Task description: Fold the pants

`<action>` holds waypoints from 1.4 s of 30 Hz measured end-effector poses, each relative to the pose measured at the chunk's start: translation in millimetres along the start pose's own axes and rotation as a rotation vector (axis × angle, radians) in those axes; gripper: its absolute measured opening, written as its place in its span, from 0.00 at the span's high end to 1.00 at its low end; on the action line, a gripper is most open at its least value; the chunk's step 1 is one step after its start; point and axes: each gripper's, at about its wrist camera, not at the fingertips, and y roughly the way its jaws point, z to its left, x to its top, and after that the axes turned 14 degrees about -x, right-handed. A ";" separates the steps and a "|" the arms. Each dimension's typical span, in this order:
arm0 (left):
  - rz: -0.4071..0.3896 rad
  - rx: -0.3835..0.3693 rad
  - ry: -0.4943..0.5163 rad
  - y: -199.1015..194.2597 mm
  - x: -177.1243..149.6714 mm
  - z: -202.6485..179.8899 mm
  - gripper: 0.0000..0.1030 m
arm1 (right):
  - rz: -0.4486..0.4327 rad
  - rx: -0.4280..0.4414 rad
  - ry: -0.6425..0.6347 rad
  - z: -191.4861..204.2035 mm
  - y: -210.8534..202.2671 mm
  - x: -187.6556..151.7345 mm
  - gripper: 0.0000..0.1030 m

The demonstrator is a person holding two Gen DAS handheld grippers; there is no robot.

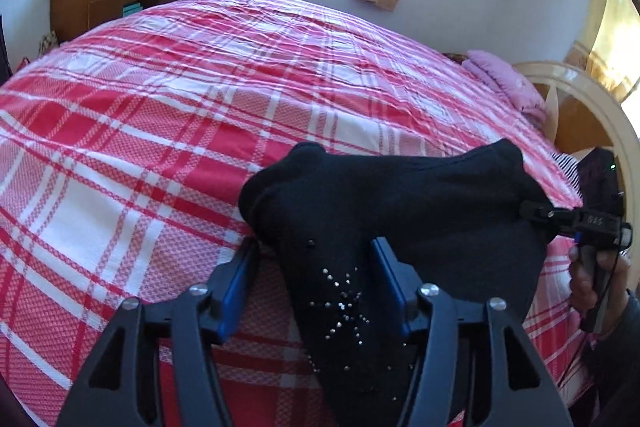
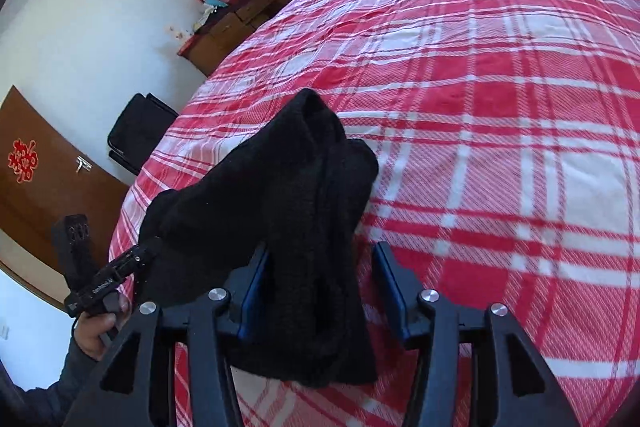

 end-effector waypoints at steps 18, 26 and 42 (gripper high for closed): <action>0.023 0.111 0.033 -10.2 -3.4 3.4 0.30 | -0.037 -0.097 0.051 -3.9 -29.5 -34.6 0.43; -0.002 0.122 0.086 -47.8 -13.7 -36.2 0.30 | -0.226 -0.245 0.055 19.2 -115.8 -61.8 0.43; -0.190 0.030 0.227 -129.0 -32.6 -114.2 0.05 | -0.490 -0.382 -0.106 113.8 -234.9 -136.1 0.37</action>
